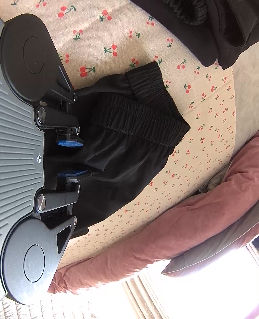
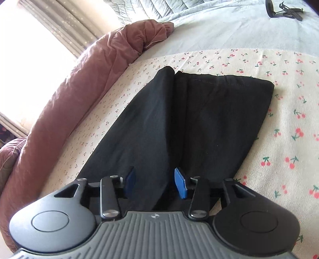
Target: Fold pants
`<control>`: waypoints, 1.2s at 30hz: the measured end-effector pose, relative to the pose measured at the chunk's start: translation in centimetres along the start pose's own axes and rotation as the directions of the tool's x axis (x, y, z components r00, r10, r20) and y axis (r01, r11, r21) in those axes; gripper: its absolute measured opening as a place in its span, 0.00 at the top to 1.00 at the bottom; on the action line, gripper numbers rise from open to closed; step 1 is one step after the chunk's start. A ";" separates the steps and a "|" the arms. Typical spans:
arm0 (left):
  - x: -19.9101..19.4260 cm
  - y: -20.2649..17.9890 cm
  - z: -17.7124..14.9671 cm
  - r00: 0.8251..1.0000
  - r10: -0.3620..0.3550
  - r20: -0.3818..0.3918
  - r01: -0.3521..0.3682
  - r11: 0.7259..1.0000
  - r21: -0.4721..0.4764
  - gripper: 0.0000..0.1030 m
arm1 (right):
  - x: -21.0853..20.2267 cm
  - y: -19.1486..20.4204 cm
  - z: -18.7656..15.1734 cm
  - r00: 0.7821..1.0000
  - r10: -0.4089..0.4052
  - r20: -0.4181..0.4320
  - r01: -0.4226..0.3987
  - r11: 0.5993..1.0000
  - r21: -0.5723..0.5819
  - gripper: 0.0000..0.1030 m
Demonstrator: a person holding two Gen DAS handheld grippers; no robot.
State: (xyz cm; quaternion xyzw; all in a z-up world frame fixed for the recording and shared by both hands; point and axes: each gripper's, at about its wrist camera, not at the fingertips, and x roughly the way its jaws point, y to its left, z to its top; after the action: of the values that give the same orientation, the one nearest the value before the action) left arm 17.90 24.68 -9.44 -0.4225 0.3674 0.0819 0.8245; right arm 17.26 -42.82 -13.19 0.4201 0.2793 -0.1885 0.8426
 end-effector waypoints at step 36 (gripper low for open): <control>-0.9 -0.8 0.0 0.986 -0.027 0.165 0.021 0.999 0.041 1.00 | -1.4 -0.4 3.5 0.985 0.120 0.124 -0.119 0.993 -0.014 1.00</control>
State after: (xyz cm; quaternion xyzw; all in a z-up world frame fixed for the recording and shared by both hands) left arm 17.56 24.35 -8.34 -0.4025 0.2942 0.0994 0.8611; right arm 17.06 -45.83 -10.87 0.4207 0.2010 -0.1625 0.8696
